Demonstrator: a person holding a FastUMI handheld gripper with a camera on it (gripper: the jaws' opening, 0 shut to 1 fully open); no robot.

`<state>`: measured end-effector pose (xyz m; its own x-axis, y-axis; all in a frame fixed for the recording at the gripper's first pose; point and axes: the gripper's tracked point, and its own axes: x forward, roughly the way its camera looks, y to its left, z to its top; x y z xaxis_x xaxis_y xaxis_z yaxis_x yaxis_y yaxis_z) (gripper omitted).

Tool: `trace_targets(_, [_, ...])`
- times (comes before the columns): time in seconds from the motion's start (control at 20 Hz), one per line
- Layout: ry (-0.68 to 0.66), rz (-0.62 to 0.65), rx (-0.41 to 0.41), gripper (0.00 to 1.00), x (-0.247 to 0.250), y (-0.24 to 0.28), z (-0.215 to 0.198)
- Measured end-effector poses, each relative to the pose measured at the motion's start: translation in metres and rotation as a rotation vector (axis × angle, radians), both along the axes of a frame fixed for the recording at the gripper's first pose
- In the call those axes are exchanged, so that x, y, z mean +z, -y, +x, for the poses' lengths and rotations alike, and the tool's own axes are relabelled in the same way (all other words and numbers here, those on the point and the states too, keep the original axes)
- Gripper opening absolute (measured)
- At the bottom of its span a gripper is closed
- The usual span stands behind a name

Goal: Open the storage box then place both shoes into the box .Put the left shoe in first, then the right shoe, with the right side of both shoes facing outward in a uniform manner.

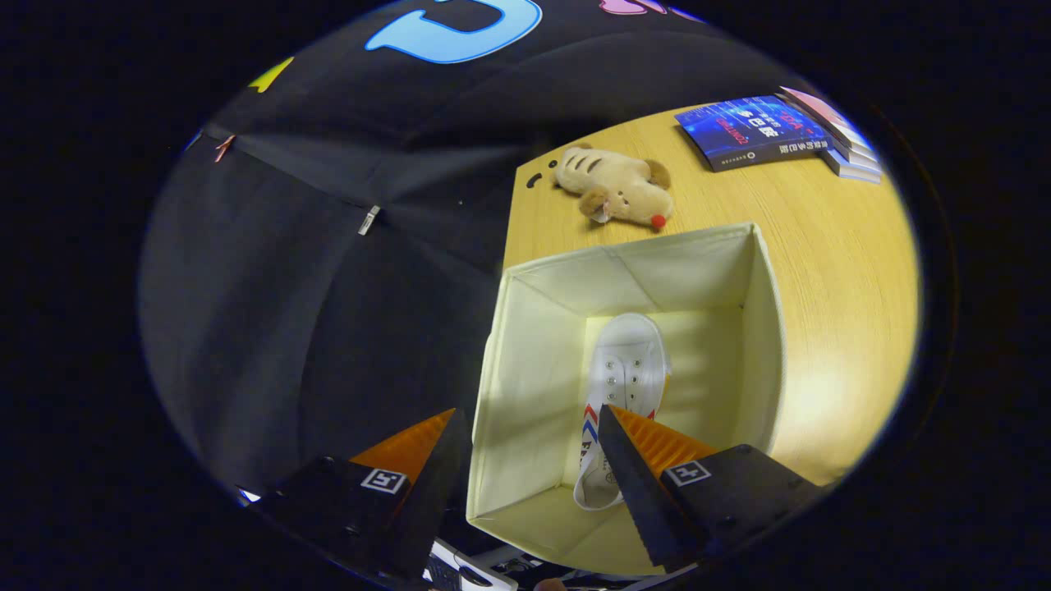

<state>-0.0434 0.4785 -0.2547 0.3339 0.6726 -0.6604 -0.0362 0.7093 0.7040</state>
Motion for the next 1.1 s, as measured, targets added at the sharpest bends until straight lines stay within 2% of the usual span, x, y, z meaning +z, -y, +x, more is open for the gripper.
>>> trace_targets(0.3, [0.142,0.034,0.038,0.97,0.05,0.075,0.008])
trace_targets(0.5, [0.166,0.009,0.019,0.97,0.058,0.162,0.008])
trace_targets(0.8, [0.154,-0.132,-0.154,0.97,0.025,0.335,0.0])
trace_targets(0.95, [0.094,-0.199,-0.271,0.97,-0.017,0.417,-0.01])
trace_targets(1.1, [0.039,-0.3,-0.337,0.97,-0.064,0.491,-0.03])
